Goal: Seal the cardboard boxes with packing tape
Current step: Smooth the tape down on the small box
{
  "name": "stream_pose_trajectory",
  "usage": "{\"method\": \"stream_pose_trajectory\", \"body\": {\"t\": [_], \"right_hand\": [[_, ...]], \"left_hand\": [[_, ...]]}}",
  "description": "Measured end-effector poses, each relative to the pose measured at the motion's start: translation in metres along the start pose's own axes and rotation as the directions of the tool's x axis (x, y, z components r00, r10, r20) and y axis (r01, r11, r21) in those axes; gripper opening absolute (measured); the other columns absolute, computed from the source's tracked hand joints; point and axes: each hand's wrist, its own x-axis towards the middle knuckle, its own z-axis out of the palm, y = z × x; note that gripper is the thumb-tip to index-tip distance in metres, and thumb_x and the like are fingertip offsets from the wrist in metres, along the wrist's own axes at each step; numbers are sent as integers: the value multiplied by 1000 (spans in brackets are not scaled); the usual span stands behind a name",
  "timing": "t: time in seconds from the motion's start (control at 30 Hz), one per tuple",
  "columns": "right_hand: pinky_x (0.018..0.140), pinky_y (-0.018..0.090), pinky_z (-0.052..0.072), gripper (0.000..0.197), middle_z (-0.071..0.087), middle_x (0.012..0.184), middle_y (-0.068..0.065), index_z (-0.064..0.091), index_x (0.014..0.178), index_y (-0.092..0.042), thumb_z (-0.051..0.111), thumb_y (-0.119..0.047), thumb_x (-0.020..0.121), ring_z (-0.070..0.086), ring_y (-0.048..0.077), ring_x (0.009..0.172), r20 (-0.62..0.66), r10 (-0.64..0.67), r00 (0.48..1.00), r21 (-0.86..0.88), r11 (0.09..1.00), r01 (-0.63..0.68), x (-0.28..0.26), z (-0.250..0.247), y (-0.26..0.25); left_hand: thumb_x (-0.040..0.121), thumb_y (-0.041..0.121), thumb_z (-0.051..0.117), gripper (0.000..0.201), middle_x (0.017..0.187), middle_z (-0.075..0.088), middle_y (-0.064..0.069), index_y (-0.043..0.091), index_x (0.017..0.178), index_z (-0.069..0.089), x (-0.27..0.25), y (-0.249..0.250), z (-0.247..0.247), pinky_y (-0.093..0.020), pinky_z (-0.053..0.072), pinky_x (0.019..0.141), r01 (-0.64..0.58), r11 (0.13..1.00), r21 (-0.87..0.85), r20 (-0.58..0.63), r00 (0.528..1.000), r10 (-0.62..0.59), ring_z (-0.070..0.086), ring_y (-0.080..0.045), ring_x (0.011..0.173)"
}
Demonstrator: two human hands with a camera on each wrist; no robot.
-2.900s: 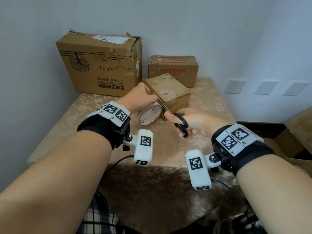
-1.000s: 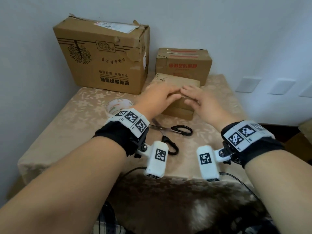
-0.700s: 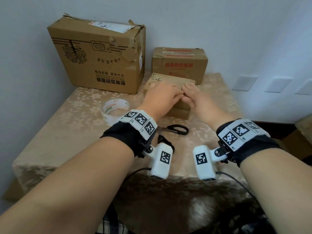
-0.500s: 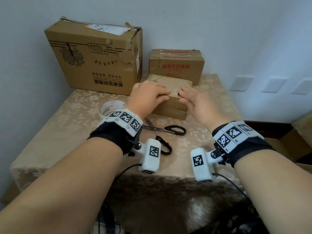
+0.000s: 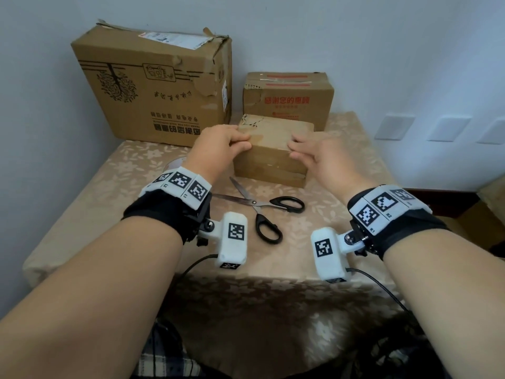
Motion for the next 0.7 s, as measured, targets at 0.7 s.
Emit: {"method": "stream_pose_trajectory", "body": {"t": [0.7], "right_hand": [[93, 8, 33, 32, 46, 117, 1, 60, 128, -16, 47, -20, 99, 47, 20, 115, -232, 303, 924, 205, 944, -258, 6, -8, 29]], "left_hand": [[89, 34, 63, 82, 158, 9, -6, 15, 152, 13, -6, 15, 4, -35, 16, 116, 149, 960, -237, 81, 988, -133, 16, -20, 144]]}}
